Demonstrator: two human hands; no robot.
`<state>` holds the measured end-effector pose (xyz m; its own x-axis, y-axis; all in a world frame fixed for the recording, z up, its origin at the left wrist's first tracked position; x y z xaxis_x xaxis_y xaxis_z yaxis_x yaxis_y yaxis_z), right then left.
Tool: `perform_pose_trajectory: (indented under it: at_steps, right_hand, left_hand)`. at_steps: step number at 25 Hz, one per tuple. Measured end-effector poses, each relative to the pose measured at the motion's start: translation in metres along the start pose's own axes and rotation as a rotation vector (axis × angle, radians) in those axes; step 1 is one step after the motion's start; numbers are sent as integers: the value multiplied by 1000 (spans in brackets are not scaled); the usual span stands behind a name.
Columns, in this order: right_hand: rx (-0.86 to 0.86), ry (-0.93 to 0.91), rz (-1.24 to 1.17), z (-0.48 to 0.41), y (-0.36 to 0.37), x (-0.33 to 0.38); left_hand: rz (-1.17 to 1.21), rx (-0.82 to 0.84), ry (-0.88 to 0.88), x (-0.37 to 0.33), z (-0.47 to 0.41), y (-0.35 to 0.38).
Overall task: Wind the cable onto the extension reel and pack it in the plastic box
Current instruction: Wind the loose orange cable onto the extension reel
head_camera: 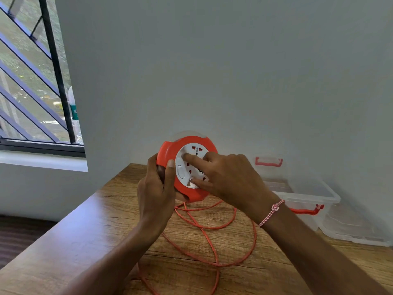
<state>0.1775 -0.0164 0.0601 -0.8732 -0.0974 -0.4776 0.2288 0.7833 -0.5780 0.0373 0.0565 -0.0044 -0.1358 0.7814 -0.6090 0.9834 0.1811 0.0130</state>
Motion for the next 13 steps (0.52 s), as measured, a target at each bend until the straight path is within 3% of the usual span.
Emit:
perform_pose_trajectory:
  at_steps: [4,7,11,13]
  right_hand:
    - [-55,42,1,4,1,4]
    - [-123,248,-113,7,-5,-7]
    - [47,773,-664,20,25,-21]
    - [123,875,-853,24,33,-23]
  left_hand:
    - [-25,31,15,-1,2,2]
    - [-58,40,49,-3,1,2]
    - [-102,66,80,-8,1,4]
    - [-82,88,58,-6,1,6]
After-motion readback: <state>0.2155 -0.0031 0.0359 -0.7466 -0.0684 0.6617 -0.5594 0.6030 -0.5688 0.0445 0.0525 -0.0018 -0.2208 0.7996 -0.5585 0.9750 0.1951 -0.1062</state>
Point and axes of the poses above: each hand's wrist, its own z-axis away from the middle knuckle, its own y-axis out of the palm, x = y × z, the point moved 8 cm from there along -z, towards the middle knuckle, and after that the axes turned 7 degrees about z, right-handed, at the moved point
